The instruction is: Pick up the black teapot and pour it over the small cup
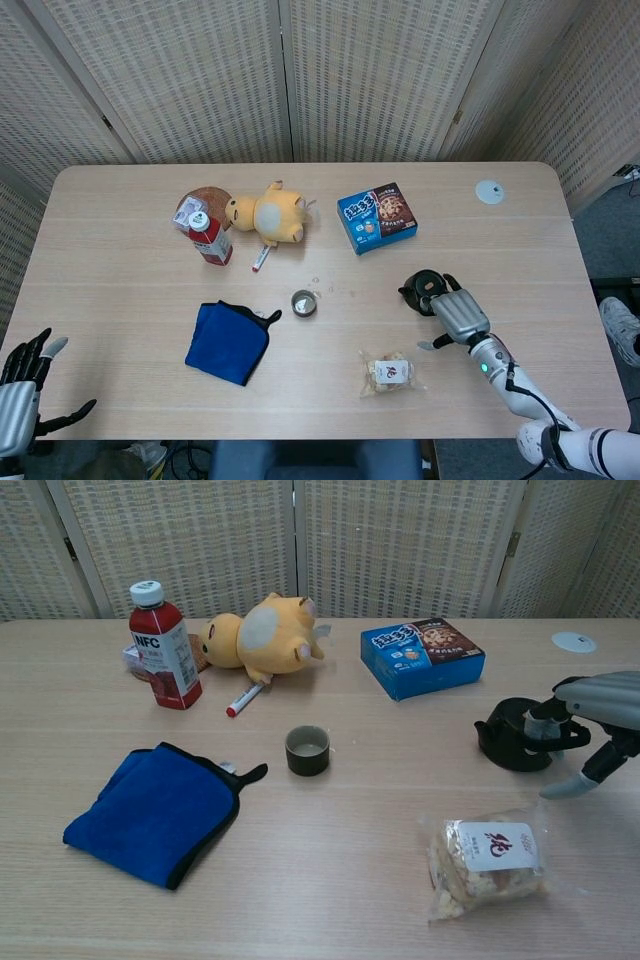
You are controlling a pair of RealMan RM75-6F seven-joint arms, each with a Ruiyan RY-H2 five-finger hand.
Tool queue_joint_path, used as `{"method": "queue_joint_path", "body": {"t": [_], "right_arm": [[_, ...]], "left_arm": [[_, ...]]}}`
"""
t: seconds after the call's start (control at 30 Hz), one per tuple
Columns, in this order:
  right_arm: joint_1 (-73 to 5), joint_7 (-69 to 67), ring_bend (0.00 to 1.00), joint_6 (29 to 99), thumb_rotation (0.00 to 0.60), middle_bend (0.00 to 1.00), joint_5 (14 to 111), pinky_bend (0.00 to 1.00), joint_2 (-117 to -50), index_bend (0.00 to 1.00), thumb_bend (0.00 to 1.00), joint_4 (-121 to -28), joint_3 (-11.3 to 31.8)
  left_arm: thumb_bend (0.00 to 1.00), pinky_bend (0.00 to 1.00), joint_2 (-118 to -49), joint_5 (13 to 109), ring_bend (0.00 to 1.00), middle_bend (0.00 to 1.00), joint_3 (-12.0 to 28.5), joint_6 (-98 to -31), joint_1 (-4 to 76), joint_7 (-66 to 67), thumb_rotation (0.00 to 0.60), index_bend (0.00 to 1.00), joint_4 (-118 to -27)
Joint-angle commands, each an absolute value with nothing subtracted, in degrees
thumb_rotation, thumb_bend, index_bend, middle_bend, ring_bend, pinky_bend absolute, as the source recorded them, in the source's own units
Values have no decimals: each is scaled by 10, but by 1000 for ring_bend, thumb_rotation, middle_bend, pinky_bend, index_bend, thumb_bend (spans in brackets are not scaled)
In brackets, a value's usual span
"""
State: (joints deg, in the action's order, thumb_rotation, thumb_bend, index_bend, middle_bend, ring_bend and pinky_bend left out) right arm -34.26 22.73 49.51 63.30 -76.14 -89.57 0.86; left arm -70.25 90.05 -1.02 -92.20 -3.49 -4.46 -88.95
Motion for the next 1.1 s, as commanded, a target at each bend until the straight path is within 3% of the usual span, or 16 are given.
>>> {"method": "queue_joint_path", "body": {"t": [0.03, 0.27, 0.57, 0.7, 0.83, 1.1], "right_arm": [[-344, 232, 345, 493, 360, 464, 629, 0, -763, 398, 0, -895, 6], [-345, 240, 353, 490, 369, 470, 619, 0, -767, 398, 0, -894, 1], [-343, 248, 370, 488, 424, 483, 604, 0, -770, 402, 0, -892, -7], [-342, 249, 465, 494, 472, 551, 602, 0, -772, 434, 0, -892, -5], [-341, 245, 593, 499, 522, 661, 608, 0, -774, 535, 0, -889, -4], [-341, 216, 733, 506, 595, 780, 621, 0, -775, 677, 0, -884, 10]], "left_arm": [[3, 0, -703, 900, 0, 0, -10, -922, -35, -45, 502, 125, -889], [3, 0, -704, 900, 0, 0, -10, -923, -36, -48, 503, 124, -885], [3, 0, -706, 900, 0, 0, -10, -922, -35, -49, 502, 124, -883], [3, 0, -705, 900, 0, 0, -10, -924, -36, -48, 502, 124, -883], [3, 0, -704, 900, 0, 0, -10, -926, -37, -47, 503, 124, -885], [3, 0, -700, 900, 0, 0, -9, -927, -38, -44, 501, 125, -889]]}}
